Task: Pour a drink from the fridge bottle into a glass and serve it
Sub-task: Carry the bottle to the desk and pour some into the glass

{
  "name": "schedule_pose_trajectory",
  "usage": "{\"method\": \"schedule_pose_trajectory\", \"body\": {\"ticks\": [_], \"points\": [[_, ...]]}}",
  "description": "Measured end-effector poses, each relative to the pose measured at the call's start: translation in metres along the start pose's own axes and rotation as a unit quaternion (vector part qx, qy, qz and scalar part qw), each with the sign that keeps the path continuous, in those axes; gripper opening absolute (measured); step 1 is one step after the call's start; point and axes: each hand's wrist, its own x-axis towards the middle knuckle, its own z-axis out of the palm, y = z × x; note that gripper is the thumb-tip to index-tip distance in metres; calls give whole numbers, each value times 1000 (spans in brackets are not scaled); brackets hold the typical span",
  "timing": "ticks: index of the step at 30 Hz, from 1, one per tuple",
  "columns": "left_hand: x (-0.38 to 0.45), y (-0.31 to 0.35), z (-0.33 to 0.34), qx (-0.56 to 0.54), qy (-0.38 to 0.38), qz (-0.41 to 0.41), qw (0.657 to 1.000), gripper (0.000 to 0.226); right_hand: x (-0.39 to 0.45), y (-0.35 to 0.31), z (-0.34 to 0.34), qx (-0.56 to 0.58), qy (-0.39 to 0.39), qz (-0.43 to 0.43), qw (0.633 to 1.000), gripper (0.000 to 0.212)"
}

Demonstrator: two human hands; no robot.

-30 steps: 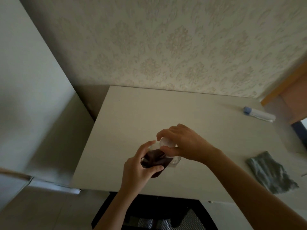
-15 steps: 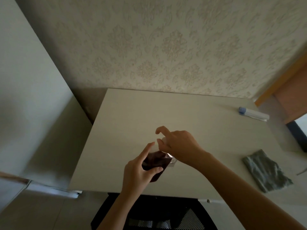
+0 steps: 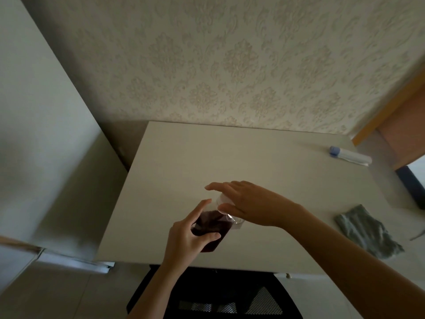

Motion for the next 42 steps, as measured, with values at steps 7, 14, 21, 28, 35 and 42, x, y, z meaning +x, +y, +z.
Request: {"method": "schedule_pose_trajectory", "body": {"ticks": [7,14,21,28,35,42], "points": [[-1,9,4,57,43,16,997,90,9,-5,6,-151,25,151,977,41],[2,7,-3,19,22,5,1000,85,11,-6,8,-58,47,77,994,35],[-4,-3,-5,13,29,-15,999,88,0,7,-4,51,-13,22,998,56],[0,-4,-5,34,31,-2,999,89,7,3,0,74,80,29,994,30],[2,-13,-3,18,39,-21,999,89,-3,24,27,253,294,93,917,19],[8,-26,2,-24,21,-63,998,83,-34,84,125,408,378,365,746,23]]}}
